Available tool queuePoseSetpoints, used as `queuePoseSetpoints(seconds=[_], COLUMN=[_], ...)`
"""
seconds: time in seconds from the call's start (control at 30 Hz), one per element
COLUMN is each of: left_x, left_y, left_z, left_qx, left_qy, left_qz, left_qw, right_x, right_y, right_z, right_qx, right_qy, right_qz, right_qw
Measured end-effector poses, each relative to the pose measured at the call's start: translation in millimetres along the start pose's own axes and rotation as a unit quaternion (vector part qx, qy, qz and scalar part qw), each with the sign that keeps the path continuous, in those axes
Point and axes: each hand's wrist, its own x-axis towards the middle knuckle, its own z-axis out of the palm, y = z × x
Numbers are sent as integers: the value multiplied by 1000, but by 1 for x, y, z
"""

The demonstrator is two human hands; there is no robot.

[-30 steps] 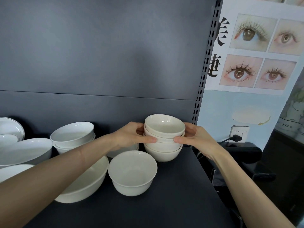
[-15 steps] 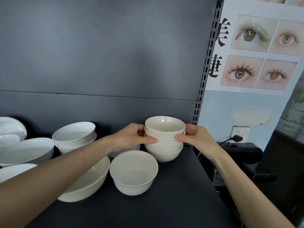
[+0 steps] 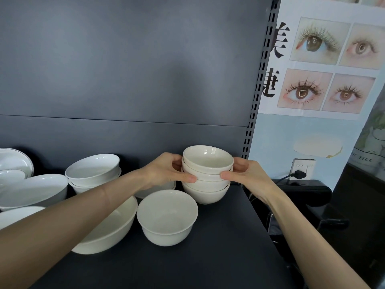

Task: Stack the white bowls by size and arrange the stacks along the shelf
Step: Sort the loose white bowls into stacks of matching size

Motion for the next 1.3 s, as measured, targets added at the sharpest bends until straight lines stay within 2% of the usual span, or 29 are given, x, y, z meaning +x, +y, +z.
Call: queuePoseSetpoints(seconds=[0.2,0.83,1.03,1.2,1.3], left_x=[-1,-5,-9,-21,-36], left_y=[4,5,16,32,45], left_z=[2,2,-1,-9,-12], left_qx=[12,31,117,251,327], left_qy=[19,7,-22,-9,-19], left_qz=[11,-18,-42,-56,-40], left_qw=[1000,999,992,966,944], right_x=[-2,0,-4,-10,-17], right_y=[1,-5,-17,-40,-57], right_z=[0,-2,-4,-3,0], right_qx=[10,-47,-115,-220,-296], right_qy=[-2,3,-29,-36,-39], right_qz=[-8,8,33,65,56], right_qw=[1000,999,992,973,953])
